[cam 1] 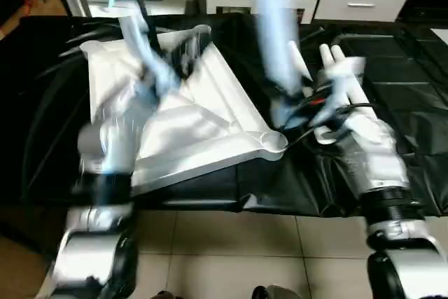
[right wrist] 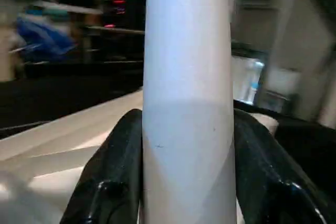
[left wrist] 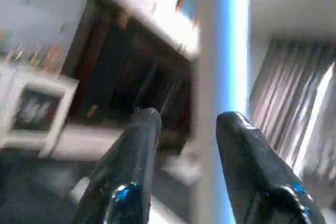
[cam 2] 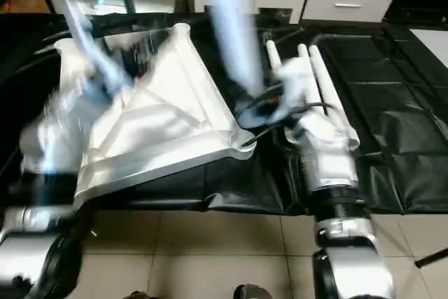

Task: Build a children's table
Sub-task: Insert table leg to table base

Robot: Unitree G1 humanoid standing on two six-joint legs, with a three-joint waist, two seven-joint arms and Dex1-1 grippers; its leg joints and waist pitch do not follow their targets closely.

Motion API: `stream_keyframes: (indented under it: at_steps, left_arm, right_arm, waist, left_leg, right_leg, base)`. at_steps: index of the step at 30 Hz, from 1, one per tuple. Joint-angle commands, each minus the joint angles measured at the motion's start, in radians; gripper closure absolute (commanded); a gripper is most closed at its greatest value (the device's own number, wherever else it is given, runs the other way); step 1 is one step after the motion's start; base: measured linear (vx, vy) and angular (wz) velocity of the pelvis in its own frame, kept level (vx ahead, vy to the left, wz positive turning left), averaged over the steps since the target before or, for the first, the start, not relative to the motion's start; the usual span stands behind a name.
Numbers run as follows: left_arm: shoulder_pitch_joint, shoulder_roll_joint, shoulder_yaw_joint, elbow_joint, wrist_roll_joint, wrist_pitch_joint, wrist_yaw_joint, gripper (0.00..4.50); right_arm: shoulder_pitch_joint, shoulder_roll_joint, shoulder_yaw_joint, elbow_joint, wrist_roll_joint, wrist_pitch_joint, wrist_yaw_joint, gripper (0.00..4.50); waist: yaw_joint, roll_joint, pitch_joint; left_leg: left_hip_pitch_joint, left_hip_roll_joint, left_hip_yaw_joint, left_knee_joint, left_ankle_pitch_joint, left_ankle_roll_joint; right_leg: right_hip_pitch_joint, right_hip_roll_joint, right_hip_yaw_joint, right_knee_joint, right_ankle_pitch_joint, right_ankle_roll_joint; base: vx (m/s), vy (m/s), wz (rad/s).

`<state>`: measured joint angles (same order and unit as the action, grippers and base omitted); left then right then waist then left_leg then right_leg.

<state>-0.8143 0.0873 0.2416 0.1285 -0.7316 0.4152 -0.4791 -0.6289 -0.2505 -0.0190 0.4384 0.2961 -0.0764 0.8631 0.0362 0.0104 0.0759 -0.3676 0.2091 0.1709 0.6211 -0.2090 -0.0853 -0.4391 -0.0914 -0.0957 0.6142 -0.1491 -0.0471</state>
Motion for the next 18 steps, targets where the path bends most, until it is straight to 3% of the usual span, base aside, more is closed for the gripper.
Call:
stream_keyframes:
  at_steps: [1, 3, 6, 8, 10, 11, 14, 18]
  left_arm:
    - [-0.006, -0.016, 0.031, 0.003, -0.055, 0.037, 0.06, 2.13]
    - [-0.017, -0.027, 0.042, 0.007, -0.072, 0.045, 0.08, 1.82]
    - [-0.029, -0.039, 0.053, 0.012, -0.1, 0.057, 0.084, 1.75]
    - [-0.036, -0.05, 0.062, -0.002, -0.136, 0.083, 0.084, 1.37]
    - [-0.035, -0.058, 0.057, -0.04, -0.168, 0.123, 0.076, 1.33]
    - [-0.034, -0.059, 0.056, -0.048, -0.174, 0.13, 0.077, 1.27]
    - [-0.026, -0.058, 0.046, -0.096, -0.214, 0.167, 0.077, 0.94]
    - [-0.007, -0.05, 0.064, -0.175, -0.355, 0.249, 0.08, 0.94]
  right_arm:
    - [0.01, -0.02, 0.026, -0.069, -0.015, 0.013, 0.014, 2.65]
    - [0.017, -0.023, 0.04, -0.094, -0.021, 0.015, 0.016, 2.65]
    - [0.024, -0.023, 0.053, -0.113, -0.03, 0.019, 0.013, 2.65]
    - [0.033, -0.023, 0.062, -0.127, -0.039, 0.028, 0.012, 2.65]
    - [0.044, -0.029, 0.076, -0.132, -0.064, 0.031, 0.014, 2.65]
    - [0.048, -0.031, 0.08, -0.135, -0.07, 0.035, 0.014, 2.65]
    - [0.058, -0.043, 0.094, -0.143, -0.092, 0.054, 0.006, 2.65]
    - [0.049, -0.045, 0.083, -0.13, -0.103, 0.076, -0.054, 2.65]
  waist:
    - [0.005, -0.004, -0.089]
    - [0.006, -0.003, -0.09]
    - [0.004, -0.001, -0.091]
    - [0.005, 0.0, -0.092]
    - [0.006, 0.0, -0.094]
    - [0.007, 0.001, -0.095]
    - [0.007, -0.001, -0.096]
    - [0.007, -0.002, -0.097]
  left_leg:
    - [0.001, 0.006, 0.011, -0.059, -0.101, 0.134]
    - [0.006, 0.005, 0.01, -0.06, -0.118, 0.102]
    - [0.004, 0.004, 0.009, -0.06, -0.114, 0.099]
    - [-0.001, 0.003, 0.006, -0.061, -0.111, 0.097]
    - [0.001, 0.004, 0.006, -0.059, -0.11, 0.095]
    - [0.002, 0.005, 0.005, -0.059, -0.09, 0.1]
    - [-0.004, 0.005, 0.004, -0.058, -0.074, 0.109]
    - [-0.005, 0.004, 0.006, -0.055, -0.06, 0.11]
  right_leg:
    - [0.084, -0.032, 0.039, -0.065, -0.2, -0.232]
    - [0.082, -0.03, 0.04, -0.073, -0.252, -0.193]
    - [0.082, -0.028, 0.039, -0.071, -0.222, -0.188]
    - [0.086, -0.03, 0.038, -0.07, -0.221, -0.182]
    - [0.084, -0.03, 0.038, -0.069, -0.219, -0.184]
    - [0.083, -0.029, 0.04, -0.064, -0.176, -0.199]
    - [0.088, -0.031, 0.04, -0.058, -0.142, -0.211]
    - [0.089, -0.031, 0.041, -0.053, -0.125, -0.23]
  base:
    - [0.0, 0.0, 0.0]
    - [0.0, 0.0, 0.0]
    - [0.0, 0.0, 0.0]
    - [0.0, 0.0, 0.0]
    - [0.0, 0.0, 0.0]
    - [0.0, 0.0, 0.0]
    - [0.0, 0.0, 0.0]
    - [0.0, 0.0, 0.0]
